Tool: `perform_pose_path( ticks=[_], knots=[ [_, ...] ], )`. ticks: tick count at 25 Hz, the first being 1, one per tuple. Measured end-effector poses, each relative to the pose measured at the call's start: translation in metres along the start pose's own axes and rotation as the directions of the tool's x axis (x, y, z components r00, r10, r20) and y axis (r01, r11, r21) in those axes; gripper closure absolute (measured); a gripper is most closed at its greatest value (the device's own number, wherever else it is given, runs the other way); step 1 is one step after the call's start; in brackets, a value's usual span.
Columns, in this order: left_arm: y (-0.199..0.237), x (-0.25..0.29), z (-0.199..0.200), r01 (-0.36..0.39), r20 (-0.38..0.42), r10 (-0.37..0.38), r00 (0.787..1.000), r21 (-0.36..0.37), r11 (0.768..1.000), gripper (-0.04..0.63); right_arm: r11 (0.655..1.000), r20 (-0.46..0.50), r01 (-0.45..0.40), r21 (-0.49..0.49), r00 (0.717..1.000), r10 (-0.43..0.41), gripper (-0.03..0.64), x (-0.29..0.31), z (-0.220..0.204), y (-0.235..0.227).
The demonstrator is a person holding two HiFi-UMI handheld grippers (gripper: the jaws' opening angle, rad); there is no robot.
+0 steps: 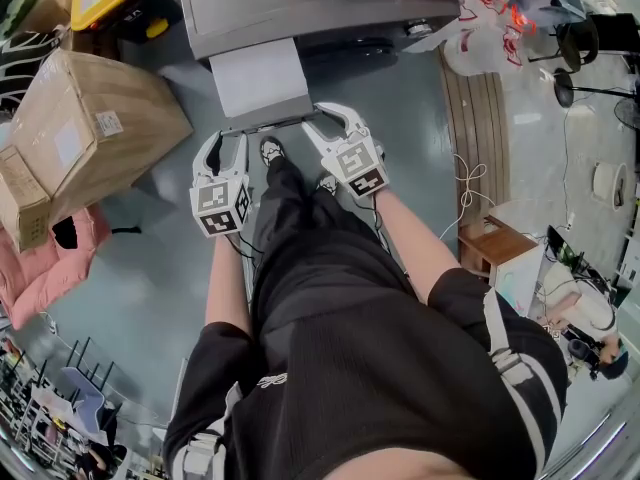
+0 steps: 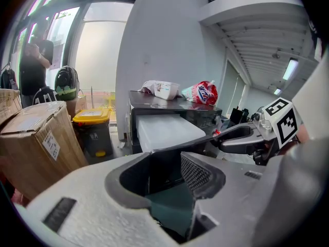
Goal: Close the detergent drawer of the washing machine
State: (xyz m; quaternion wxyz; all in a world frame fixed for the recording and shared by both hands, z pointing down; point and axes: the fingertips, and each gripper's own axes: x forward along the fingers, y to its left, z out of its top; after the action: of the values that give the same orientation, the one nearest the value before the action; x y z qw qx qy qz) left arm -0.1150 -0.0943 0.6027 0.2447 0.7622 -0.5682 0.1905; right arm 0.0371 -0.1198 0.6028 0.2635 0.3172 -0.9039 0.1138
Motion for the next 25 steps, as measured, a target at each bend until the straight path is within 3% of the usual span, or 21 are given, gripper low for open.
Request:
perform_pose_path(
  ticks=[25],
  knots=[
    [0.021,0.030,0.027,-0.003,0.001,0.003,1.000,-0.004,1.000,0.402,1.000,0.006,0.020,0.010,1.000,-0.020,0.466,0.029,0.022,-0.027]
  ],
)
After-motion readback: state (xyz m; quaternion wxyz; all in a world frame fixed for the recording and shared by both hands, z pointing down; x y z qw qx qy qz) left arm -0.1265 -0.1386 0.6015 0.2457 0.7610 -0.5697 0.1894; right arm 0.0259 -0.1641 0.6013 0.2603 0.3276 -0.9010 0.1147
